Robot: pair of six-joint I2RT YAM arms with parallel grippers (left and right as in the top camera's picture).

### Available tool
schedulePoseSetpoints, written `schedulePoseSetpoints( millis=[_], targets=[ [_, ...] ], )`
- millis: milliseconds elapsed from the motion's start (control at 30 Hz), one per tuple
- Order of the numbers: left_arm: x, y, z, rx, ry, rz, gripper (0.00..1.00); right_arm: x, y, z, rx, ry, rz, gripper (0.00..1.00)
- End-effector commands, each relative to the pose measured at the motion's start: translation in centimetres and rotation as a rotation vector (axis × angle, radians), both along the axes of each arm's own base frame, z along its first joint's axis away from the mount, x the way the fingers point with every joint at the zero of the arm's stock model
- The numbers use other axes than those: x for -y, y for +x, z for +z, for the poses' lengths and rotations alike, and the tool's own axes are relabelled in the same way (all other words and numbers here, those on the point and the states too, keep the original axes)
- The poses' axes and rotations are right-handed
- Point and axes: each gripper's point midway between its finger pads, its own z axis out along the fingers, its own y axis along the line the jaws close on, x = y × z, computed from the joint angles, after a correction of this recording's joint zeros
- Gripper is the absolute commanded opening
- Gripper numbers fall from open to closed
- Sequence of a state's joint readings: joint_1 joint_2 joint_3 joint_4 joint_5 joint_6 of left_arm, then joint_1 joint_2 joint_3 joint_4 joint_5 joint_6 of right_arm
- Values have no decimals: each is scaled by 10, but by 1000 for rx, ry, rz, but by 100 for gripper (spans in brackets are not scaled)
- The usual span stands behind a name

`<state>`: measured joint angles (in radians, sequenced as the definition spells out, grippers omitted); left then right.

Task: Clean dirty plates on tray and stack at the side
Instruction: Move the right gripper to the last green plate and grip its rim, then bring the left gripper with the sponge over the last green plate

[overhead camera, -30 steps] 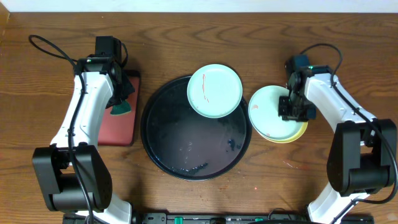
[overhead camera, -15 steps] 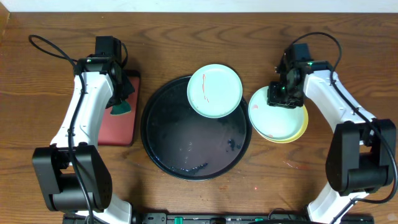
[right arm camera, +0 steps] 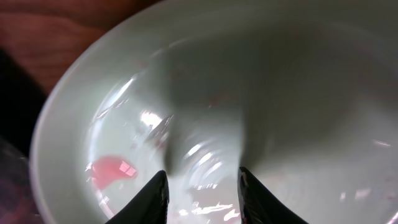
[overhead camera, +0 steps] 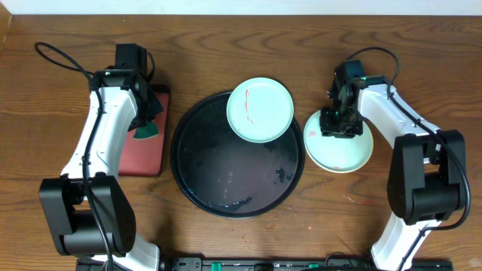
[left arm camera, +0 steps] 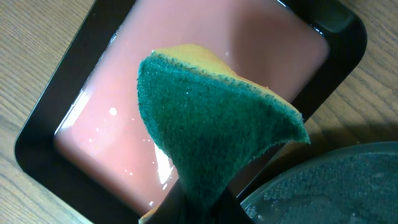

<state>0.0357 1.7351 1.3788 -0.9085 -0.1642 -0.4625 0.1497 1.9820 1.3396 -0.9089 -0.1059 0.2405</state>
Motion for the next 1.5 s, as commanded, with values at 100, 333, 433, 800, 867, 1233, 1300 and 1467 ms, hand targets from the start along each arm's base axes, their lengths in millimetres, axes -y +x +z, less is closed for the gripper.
schedulePoseSetpoints(
  millis=[100,333,433,800,867,1233,1300,1467],
  targets=[
    [-4,5,7,17,24,-9,7,20,-12,-7,-50,-101,5,35],
    [-5,6,7,21,24,-9,8,13,-3,8,-25,-67,23,33],
    [-4,6,8,24,24,-9,8,3,18,40,51,-18,36,35],
    [-4,10,9,39,24,-9,7,-77,105,126,439,241,217,57],
    [-4,11,9,44,24,-9,8,-93,110,120,466,244,278,59],
    [-5,11,9,42,25,-10,7,-118,109,53,396,89,394,64],
    [-5,11,9,42,24,-9,7,-114,110,41,379,59,391,64],
    [-4,10,8,39,24,-10,8,-113,109,20,343,53,381,60]
  ],
)
